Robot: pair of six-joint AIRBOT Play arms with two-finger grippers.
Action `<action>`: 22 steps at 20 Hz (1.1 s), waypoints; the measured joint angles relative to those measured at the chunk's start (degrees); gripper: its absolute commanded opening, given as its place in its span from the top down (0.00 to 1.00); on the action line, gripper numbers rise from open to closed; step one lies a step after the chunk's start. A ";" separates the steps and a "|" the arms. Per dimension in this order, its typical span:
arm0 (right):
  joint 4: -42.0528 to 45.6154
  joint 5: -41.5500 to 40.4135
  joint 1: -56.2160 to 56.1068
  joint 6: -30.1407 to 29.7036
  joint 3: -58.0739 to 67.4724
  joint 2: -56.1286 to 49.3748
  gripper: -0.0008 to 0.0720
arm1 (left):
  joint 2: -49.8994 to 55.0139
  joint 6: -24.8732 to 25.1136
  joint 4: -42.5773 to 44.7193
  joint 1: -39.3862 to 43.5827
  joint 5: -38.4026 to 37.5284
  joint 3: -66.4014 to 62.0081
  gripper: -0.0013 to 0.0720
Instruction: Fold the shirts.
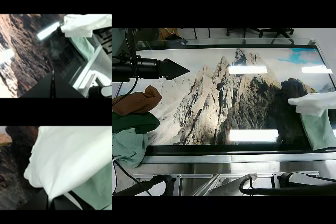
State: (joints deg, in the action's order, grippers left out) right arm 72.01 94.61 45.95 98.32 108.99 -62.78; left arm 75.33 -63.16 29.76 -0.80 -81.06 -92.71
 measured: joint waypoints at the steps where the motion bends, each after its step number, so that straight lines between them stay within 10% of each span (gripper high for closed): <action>1: 0.39 0.98 0.17 -0.26 -0.02 -0.02 0.97 | 0.00 0.11 0.00 0.02 0.00 0.09 0.96; 17: 17.20 10.54 0.74 5.62 -28.50 7.45 0.96 | 0.00 4.76 0.17 7.54 -0.24 0.28 0.96; 18: 18.69 10.54 0.94 5.62 -31.63 7.89 0.79 | 0.00 4.83 0.20 8.07 -0.50 0.28 0.96; 20: 21.46 10.43 1.55 5.55 -36.81 8.33 0.09 | 0.00 5.03 0.24 8.74 -1.05 0.28 0.96; 22: 22.82 8.92 2.03 5.11 -40.02 8.13 0.26 | 0.00 5.18 0.26 9.09 -1.33 0.28 0.96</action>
State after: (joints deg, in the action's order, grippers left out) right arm 94.83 103.53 47.99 103.44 68.97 -54.65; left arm 75.33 -57.98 30.02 8.29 -82.39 -92.42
